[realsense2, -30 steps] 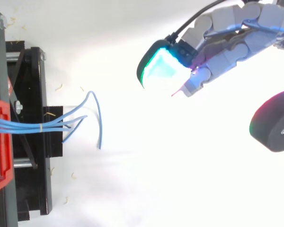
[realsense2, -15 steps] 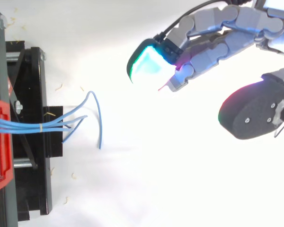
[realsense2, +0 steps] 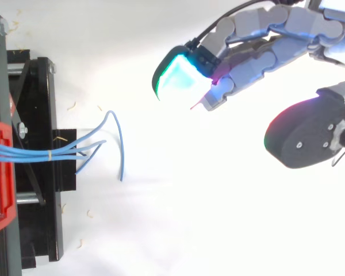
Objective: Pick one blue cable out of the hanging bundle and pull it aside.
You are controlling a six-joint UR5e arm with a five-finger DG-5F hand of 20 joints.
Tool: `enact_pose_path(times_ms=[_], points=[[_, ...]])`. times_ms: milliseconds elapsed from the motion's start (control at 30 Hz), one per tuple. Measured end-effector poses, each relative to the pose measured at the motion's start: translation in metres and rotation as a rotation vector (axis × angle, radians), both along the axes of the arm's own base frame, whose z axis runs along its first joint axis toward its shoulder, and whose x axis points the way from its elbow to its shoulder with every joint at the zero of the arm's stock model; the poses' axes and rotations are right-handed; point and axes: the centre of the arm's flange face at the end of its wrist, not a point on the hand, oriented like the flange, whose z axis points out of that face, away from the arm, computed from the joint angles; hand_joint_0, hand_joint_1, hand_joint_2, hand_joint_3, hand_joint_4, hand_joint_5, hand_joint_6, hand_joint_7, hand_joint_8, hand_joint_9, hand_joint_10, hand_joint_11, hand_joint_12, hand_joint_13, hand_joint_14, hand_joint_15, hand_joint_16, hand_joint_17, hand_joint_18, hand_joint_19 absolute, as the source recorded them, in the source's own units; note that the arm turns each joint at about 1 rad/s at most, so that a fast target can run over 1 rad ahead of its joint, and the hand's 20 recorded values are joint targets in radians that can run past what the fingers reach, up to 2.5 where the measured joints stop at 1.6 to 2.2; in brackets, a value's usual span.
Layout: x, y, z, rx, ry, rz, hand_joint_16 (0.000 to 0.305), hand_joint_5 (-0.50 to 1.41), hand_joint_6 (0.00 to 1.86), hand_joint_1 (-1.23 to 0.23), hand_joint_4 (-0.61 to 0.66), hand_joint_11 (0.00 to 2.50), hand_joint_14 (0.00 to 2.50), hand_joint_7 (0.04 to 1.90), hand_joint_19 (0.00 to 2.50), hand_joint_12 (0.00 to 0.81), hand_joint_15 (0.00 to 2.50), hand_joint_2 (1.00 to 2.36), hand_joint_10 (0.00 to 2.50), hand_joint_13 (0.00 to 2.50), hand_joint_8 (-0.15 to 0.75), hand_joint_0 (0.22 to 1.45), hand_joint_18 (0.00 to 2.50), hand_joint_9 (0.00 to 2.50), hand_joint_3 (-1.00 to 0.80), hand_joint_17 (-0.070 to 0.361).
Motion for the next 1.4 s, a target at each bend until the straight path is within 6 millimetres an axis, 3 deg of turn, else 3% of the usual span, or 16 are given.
enact_pose_path(times_ms=[200, 500, 1100, 1400], points=[[0.006, -0.005, -0.018, 0.0, 0.021, 0.003, 0.052, -0.19, 0.5, -0.5, 0.29, 0.17, 0.01, 0.73, 0.28, 0.352, 0.28, 1.0, 0.01, 0.59, 0.305, 0.48, 0.4, 0.71, -0.5, 0.117], [0.014, -0.006, -0.02, -0.014, -0.023, 0.003, 0.052, -0.19, 0.5, -0.5, 0.29, 0.16, 0.01, 0.73, 0.28, 0.354, 0.28, 1.0, 0.0, 0.59, 0.307, 0.48, 0.4, 0.7, -0.5, 0.117], [0.039, -0.01, -0.082, -0.006, -0.018, -0.011, 0.051, -0.19, 0.5, -0.51, 0.3, 0.17, 0.01, 0.73, 0.28, 0.353, 0.28, 1.0, 0.0, 0.59, 0.307, 0.48, 0.4, 0.7, -0.49, 0.115], [0.048, -0.011, -0.1, -0.004, -0.045, -0.025, 0.051, -0.19, 0.5, -0.51, 0.31, 0.17, 0.01, 0.73, 0.29, 0.352, 0.28, 1.0, 0.0, 0.59, 0.311, 0.48, 0.41, 0.7, -0.49, 0.115]])
